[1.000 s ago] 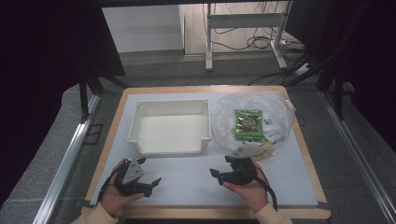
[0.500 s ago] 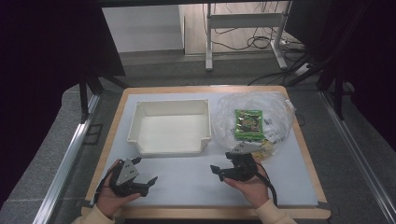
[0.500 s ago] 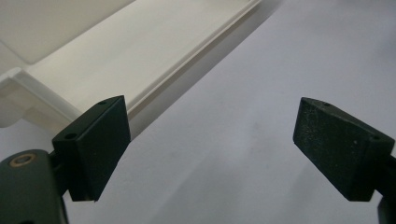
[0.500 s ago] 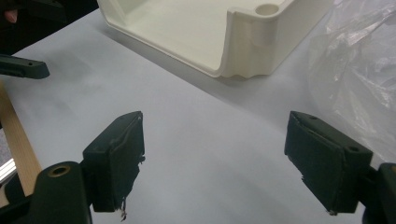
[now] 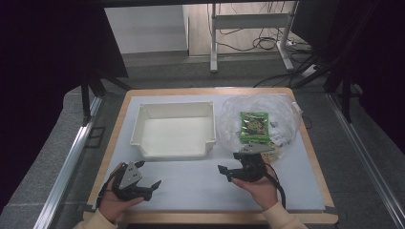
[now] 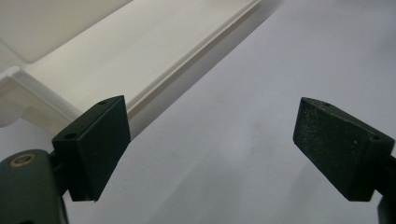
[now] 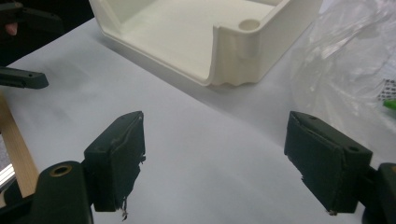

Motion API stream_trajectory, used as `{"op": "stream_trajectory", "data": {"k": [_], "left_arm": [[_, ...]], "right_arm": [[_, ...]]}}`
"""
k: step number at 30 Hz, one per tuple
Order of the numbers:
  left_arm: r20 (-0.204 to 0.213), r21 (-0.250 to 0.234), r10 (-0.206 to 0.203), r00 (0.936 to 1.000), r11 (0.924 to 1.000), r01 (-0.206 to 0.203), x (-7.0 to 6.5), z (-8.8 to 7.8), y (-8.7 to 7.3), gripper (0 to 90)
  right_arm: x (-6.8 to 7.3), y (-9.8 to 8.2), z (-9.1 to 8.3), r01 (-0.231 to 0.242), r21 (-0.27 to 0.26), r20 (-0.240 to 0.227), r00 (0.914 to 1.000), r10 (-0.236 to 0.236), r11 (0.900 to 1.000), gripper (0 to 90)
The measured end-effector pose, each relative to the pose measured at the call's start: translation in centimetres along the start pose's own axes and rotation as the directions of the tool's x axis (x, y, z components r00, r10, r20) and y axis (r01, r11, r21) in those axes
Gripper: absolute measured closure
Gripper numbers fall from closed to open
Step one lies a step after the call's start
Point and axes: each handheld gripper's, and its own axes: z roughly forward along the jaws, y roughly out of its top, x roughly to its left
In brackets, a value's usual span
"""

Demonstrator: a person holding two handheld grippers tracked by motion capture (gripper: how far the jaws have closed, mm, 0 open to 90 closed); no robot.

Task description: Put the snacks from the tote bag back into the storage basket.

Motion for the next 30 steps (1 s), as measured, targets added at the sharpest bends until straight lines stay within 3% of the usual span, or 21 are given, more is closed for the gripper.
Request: {"op": "stream_trajectory", "data": {"k": [21,30], "left_arm": [[0.007,0.001,-0.005,1.0000,1.0000,0.005,0.0,0.1,0.0,11.0],[0.024,-0.002,-0.003,0.9997,1.0000,0.003,-0.1,0.1,0.0,11.1]], "right_arm": [[-0.9,1.7,-0.8,0.009,-0.021,0.023,0.9997,-0.009,1.000,22.3],[-1.9,2.4,-1.5,-0.015,-0.019,0.034,0.9993,0.016,1.000,23.3]]}}
